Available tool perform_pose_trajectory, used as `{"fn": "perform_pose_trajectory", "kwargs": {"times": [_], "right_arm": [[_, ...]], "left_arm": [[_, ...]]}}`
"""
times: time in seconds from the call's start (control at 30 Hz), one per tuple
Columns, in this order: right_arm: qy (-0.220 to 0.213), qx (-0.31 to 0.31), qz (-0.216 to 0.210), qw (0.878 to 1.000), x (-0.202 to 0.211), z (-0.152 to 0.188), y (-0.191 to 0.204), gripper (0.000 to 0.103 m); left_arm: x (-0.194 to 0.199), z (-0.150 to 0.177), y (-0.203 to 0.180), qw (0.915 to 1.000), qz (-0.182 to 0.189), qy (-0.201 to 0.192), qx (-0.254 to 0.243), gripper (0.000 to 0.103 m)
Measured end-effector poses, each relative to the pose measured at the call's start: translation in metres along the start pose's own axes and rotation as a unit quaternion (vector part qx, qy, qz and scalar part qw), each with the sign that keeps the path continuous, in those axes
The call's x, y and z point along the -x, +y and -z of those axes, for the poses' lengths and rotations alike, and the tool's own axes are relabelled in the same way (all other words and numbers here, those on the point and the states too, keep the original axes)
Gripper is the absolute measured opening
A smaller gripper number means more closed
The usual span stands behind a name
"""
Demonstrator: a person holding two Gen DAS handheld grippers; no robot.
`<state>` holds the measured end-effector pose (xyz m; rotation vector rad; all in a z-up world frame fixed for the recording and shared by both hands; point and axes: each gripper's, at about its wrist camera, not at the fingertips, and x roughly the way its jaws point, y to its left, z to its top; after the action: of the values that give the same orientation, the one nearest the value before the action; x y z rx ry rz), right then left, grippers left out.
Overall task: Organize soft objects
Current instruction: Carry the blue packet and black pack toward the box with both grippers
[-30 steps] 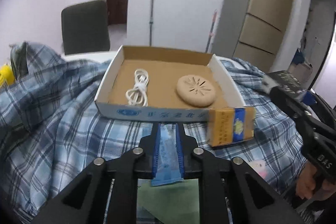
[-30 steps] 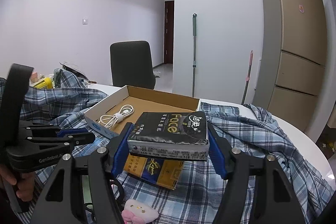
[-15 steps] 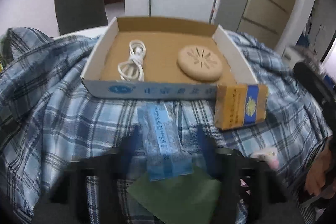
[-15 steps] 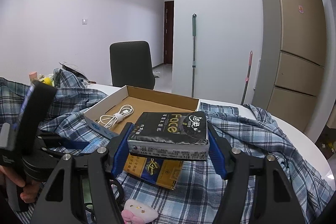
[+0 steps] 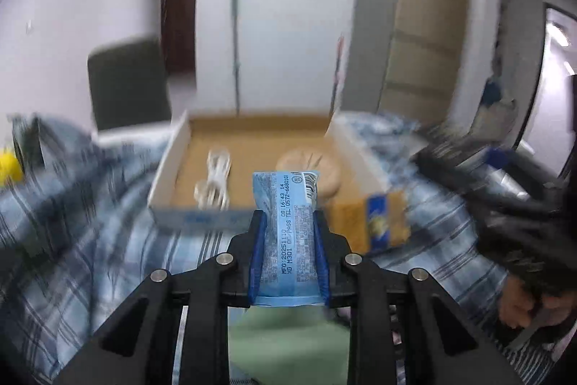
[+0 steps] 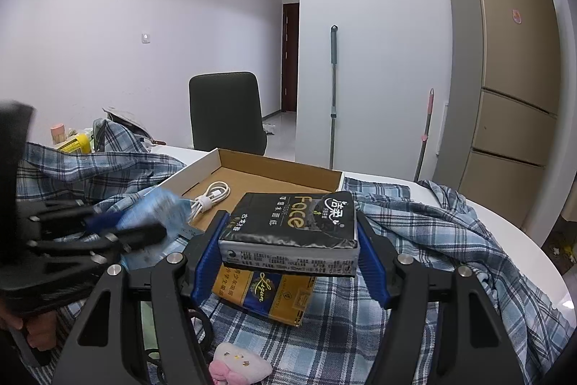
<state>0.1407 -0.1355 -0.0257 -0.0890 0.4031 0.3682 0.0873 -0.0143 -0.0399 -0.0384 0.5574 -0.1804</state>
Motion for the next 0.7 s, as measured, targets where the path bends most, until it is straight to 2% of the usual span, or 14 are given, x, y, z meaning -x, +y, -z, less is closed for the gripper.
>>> {"fn": "perform_pose_trajectory", "kwargs": {"times": [0.07, 0.13, 0.4, 0.53, 0.7], "right_arm": [[-0.002, 0.000, 0.000, 1.000, 0.001, 0.000, 0.001, 0.065], [-0.004, 0.000, 0.000, 1.000, 0.002, 0.000, 0.001, 0.065], [-0.014, -0.002, -0.004, 1.000, 0.006, 0.000, 0.000, 0.065], [-0.022, -0.003, 0.003, 1.000, 0.011, -0.001, 0.000, 0.065], [-0.023, 0.002, -0.001, 1.000, 0.019, -0.024, 0.003, 0.065]], "left_arm": [[0.013, -0.001, -0.002, 0.9992, 0.007, -0.040, -0.003, 0.026], [0.020, -0.001, 0.000, 0.9983, 0.006, -0.059, 0.000, 0.026], [0.038, -0.003, -0.004, 0.9937, 0.005, -0.112, -0.009, 0.026], [0.045, -0.007, -0.012, 0.9923, 0.004, -0.122, -0.021, 0.026], [0.078, -0.037, -0.018, 0.9851, 0.011, -0.169, -0.029, 0.026]]}}
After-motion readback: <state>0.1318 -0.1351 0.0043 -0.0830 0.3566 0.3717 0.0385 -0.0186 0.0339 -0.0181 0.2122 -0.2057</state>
